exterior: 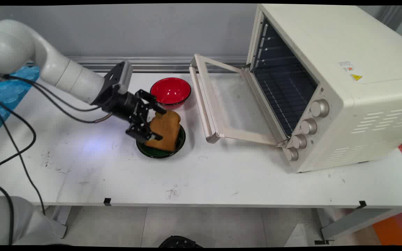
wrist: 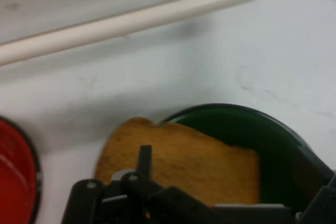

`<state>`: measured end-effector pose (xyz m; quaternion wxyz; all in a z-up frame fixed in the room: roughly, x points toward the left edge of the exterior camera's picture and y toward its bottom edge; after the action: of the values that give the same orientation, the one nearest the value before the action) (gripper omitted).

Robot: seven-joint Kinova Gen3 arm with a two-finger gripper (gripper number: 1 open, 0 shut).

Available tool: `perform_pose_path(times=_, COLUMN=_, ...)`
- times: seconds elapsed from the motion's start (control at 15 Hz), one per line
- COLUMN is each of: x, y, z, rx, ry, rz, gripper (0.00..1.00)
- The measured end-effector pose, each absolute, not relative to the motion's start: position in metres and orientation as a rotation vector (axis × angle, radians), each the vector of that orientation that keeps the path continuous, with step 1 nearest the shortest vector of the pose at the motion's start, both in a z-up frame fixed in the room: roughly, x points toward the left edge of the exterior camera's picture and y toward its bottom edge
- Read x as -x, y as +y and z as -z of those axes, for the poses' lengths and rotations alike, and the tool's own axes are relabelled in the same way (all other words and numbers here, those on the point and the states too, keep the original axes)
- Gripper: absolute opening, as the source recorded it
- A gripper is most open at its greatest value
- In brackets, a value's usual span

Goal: Close the oven

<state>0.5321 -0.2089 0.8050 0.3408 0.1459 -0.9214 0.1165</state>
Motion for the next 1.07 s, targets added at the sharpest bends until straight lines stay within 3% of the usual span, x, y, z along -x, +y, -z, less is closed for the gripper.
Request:
perform_pose_path(times=0.6, x=-0.525, y=-0.252, z=-0.801, rx=-0.557, ry=-2.329, rz=-0.304, gripper=1.00)
perform_pose_path(times=0.67, x=-0.523, y=-0.256, z=-0.800, rx=-0.571, ry=-2.322, rz=-0.301, gripper=0.00)
perform_pose_path(times=1.07, x=-0.513, y=-0.278, z=-0.785, rx=-0.610, ry=-2.294, rz=-0.279, gripper=0.00)
